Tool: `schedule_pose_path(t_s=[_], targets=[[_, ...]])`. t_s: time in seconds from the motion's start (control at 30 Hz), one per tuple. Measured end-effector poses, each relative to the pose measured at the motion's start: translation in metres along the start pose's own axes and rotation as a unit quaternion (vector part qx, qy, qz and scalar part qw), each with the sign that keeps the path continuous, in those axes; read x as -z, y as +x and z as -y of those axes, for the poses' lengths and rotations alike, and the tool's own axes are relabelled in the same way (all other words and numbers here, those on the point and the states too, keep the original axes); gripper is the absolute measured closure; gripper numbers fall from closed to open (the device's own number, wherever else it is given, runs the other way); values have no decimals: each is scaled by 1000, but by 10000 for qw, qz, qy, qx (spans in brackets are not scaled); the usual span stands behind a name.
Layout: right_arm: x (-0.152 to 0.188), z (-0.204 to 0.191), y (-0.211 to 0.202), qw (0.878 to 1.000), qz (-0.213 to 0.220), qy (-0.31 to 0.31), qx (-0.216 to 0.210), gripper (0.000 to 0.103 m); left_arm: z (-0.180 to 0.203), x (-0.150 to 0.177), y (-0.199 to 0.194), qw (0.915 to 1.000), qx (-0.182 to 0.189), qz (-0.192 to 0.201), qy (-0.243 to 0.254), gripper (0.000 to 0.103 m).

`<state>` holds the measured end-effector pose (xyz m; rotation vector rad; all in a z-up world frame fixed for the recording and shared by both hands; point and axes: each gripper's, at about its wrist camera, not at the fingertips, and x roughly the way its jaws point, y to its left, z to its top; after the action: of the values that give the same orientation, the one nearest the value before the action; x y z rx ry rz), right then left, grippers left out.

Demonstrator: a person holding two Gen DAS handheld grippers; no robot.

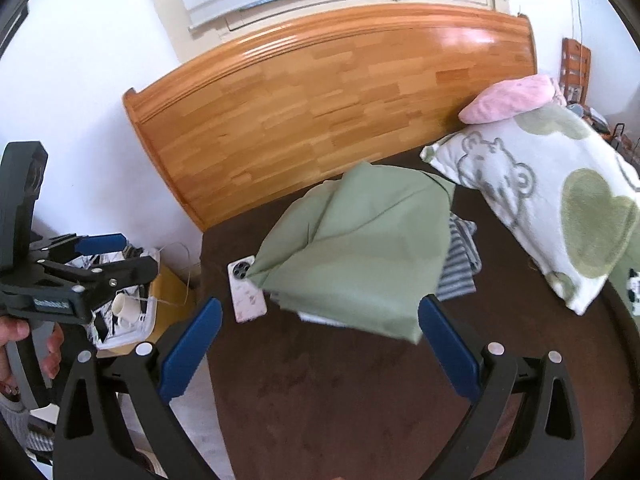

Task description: Fold large clothes

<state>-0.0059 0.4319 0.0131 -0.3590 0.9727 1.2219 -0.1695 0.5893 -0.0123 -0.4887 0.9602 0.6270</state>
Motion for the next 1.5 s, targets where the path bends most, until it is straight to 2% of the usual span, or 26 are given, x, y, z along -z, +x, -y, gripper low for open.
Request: schedule_pose_path(t_s=[0.07,0.27,0.47,0.77,1.0,1.5], targets=[[10,-5,-21,10000,11,-51,72,6,15,12,-15,10000,-83,16,33,7],[50,-11,-86,9997,106,-11,237,6,50,54,-49,9999,29,-110,-77,7],[76,-13,-115,9991,249,-71,343,6,73,87,-66,9999,-46,-2,149,7],[81,-12,-99,9988,174,-32,453,6,72,87,-57,9998,-119,-19,179,7],[65,-7,-81,9986,255,33,470,6,70,67,-42,9996,-156,108,229,7],[42,17,-19,9977,87,282,614,6,61,22,7,9995,-121,171,250,7]])
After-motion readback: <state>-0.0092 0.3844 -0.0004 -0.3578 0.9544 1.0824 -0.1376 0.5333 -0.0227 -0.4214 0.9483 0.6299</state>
